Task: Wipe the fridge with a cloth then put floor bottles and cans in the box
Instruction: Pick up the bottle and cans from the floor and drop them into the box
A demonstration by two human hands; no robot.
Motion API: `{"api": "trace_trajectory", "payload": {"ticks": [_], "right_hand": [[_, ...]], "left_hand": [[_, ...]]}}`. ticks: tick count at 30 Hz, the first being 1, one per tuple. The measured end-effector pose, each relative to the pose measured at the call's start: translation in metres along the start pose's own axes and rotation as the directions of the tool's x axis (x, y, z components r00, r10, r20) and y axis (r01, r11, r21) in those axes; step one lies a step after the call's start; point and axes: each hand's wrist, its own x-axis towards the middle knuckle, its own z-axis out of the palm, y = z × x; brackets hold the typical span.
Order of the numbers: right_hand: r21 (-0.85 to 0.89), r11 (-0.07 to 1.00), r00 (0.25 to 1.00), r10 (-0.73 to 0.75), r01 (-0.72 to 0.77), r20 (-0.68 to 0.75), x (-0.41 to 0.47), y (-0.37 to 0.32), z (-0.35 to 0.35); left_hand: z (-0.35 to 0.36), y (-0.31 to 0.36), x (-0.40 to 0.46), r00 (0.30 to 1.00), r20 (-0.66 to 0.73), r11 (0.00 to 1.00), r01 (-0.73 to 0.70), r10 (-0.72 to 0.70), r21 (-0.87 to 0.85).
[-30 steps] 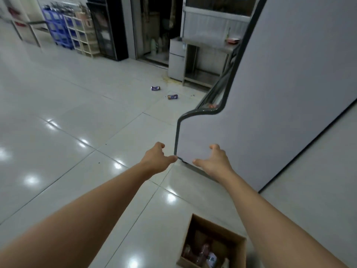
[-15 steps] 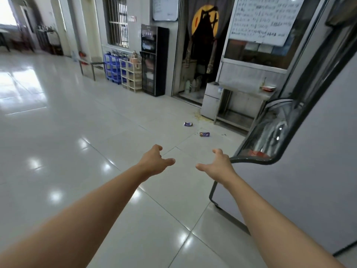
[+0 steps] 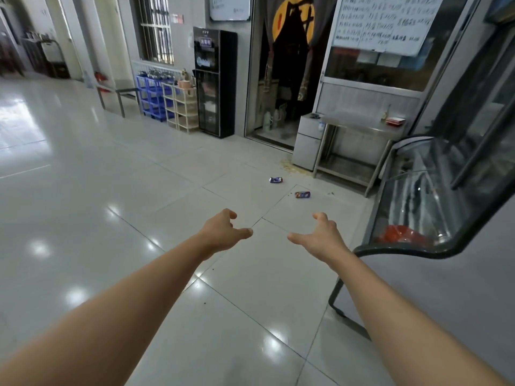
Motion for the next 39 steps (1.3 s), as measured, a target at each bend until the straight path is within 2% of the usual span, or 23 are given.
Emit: {"api": "trace_trajectory", "payload": {"ticks": [14, 19, 31, 39], "right_hand": [[0.049, 0.999, 0.999, 0.002, -0.004, 0.037, 0.277, -0.084, 0.06], [0.032, 0.999, 1.0, 0.002, -0.003, 0.03, 0.363, -0.117, 0.081], [0.076, 0.988, 0.982, 0.142, -0.133, -0.125, 0.578, -0.2, 0.133], [0.106, 0.969, 0.959, 0.237, -0.222, -0.155, 0.706, -0.214, 0.147]], "left_hand": [[-0.068, 0.013, 0.261, 0.999, 0.019, 0.999, 0.051, -0.051, 0.015], [-0.095, 0.015, 0.355, 0.999, 0.033, 1.0, 0.03, -0.03, -0.004], [-0.188, 0.02, 0.633, 0.984, 0.172, 0.995, -0.061, 0.046, 0.08], [-0.187, 0.041, 0.781, 0.962, 0.265, 0.991, -0.092, 0.064, 0.093]]}}
